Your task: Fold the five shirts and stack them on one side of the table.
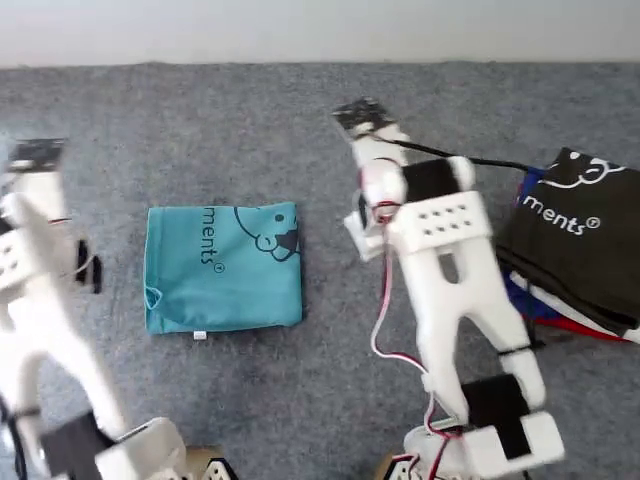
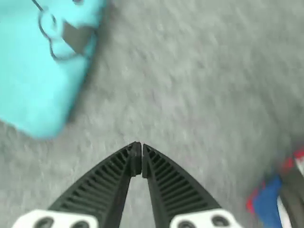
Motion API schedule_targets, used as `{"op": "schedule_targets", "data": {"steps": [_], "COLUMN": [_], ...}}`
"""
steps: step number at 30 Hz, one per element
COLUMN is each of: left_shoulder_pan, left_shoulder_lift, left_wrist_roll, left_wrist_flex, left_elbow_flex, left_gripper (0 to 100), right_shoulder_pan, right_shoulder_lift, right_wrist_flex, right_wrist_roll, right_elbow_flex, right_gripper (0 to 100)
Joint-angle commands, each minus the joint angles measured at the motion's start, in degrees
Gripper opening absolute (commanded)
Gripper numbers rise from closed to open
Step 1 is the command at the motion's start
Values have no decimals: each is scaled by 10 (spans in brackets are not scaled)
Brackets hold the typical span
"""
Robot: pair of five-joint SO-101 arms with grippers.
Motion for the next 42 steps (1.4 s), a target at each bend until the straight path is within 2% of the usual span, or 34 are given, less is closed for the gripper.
{"op": "schedule_targets", "data": {"steps": [1, 5, 9, 15, 21, 26, 31, 38, 42], "left_shoulder_pan": [-46, -96, -176, -272, -299, -297, -296, -296, -296], "left_shoulder_lift": [-91, -157, -202, -231, -231, -229, -229, -231, -230], "left_wrist_roll": [-1, -4, -4, -4, -5, -4, -4, -4, -3], "left_wrist_flex": [11, 11, -4, -26, -25, -25, -23, -23, -23], "left_elbow_flex": [10, 55, 106, 171, 180, 181, 181, 181, 182], "left_gripper": [115, 115, 115, 115, 115, 115, 115, 115, 115], "right_shoulder_pan": [-50, -124, -211, -298, -376, -419, -409, -343, -285], "right_shoulder_lift": [46, 99, 120, 168, 234, 292, 344, 332, 333], "right_wrist_flex": [-78, -134, -192, -330, -420, -423, -411, -247, -203], "right_wrist_roll": [2, 0, 3, 4, 4, 4, 4, 0, 3], "right_elbow_flex": [-5, -7, -7, -7, -10, -81, -146, -257, -278], "right_gripper": [14, 14, 14, 14, 14, 11, 11, 10, 10]}}
